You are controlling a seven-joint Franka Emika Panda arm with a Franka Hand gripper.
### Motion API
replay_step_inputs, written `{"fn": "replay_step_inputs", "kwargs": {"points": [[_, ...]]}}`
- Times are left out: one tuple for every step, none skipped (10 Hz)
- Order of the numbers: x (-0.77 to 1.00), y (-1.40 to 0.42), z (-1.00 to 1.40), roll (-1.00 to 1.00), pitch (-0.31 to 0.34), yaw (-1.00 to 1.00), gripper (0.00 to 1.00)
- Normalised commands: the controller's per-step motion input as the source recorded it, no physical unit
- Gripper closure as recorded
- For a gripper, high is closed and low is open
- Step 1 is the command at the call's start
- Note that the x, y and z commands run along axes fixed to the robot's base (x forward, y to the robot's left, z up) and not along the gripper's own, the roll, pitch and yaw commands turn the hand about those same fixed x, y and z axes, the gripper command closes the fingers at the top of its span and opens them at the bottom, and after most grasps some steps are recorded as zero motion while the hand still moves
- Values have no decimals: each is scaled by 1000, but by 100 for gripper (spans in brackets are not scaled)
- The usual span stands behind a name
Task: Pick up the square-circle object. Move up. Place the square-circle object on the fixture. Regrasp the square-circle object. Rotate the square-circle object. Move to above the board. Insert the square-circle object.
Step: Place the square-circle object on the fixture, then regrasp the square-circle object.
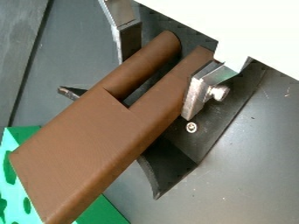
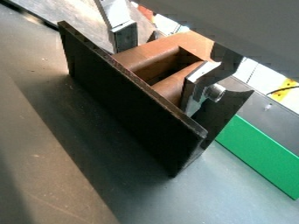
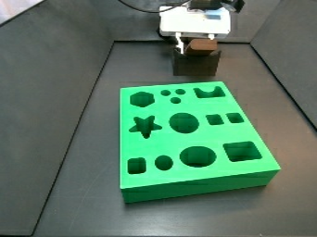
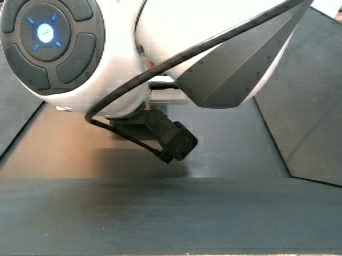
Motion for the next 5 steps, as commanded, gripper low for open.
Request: {"fn": "replay_step_inputs", "kwargs": {"points": [[0, -500, -167, 0, 0, 0, 100], [0, 0, 0, 0, 0, 0, 0], [0, 0, 1000, 0, 75, 22, 0], [-5, -2, 1000, 3, 78, 24, 0], [-23, -3, 1000, 26, 77, 6, 0]]}}
